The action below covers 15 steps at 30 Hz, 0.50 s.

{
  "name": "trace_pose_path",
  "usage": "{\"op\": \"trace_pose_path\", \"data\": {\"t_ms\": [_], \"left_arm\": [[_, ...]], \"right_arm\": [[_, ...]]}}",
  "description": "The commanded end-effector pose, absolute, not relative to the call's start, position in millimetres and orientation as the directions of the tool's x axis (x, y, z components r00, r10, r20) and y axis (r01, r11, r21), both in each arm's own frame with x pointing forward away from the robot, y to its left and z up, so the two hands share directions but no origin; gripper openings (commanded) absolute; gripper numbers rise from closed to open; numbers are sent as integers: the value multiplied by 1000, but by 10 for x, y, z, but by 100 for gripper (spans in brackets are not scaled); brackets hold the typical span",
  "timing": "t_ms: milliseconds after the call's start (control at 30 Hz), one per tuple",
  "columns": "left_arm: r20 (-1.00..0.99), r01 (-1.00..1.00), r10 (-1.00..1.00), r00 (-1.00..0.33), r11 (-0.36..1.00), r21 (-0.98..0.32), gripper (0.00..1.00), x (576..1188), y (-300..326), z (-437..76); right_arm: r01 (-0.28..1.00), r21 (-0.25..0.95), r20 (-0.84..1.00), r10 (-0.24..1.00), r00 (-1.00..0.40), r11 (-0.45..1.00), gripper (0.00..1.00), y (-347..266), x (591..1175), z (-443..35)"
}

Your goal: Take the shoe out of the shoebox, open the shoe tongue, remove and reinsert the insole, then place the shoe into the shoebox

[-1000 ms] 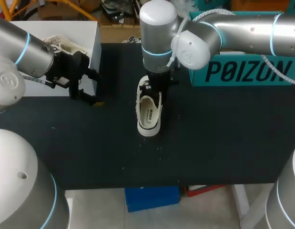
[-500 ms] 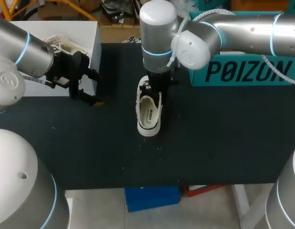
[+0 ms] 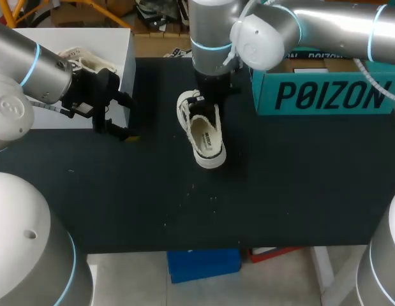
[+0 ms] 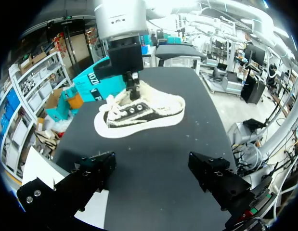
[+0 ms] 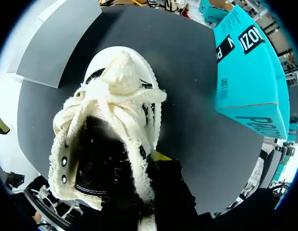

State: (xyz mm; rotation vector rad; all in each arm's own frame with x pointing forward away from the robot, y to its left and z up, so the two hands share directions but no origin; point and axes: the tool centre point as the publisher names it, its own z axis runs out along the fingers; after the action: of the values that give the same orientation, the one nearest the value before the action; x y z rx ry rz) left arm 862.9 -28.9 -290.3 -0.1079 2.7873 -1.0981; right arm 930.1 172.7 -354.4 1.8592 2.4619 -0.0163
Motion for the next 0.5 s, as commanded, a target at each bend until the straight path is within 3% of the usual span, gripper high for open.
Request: {"op": "trace_pose_path", "data": {"t_ms": [33, 133, 267, 500], "left_arm": [[-108, -16, -121, -987, 734, -679, 100, 8621, -298, -2902], [-108, -16, -121, -987, 734, -679, 100, 8621, -298, -2902], [-108, -16, -121, -987, 734, -679, 100, 8621, -298, -2902], [-108, -16, -121, -987, 734, -679, 100, 8621, -298, -2902]], "right_arm": [[925, 66, -69, 927, -369, 373, 0, 1545, 9240, -2728], [858, 81, -107, 860, -498, 507, 0, 1478, 9271, -2435], [610, 36, -209, 602, -770, 792, 0, 1309, 9327, -2052], [203, -44, -232, 188, -954, 978, 0, 923, 9574, -1601]]}}
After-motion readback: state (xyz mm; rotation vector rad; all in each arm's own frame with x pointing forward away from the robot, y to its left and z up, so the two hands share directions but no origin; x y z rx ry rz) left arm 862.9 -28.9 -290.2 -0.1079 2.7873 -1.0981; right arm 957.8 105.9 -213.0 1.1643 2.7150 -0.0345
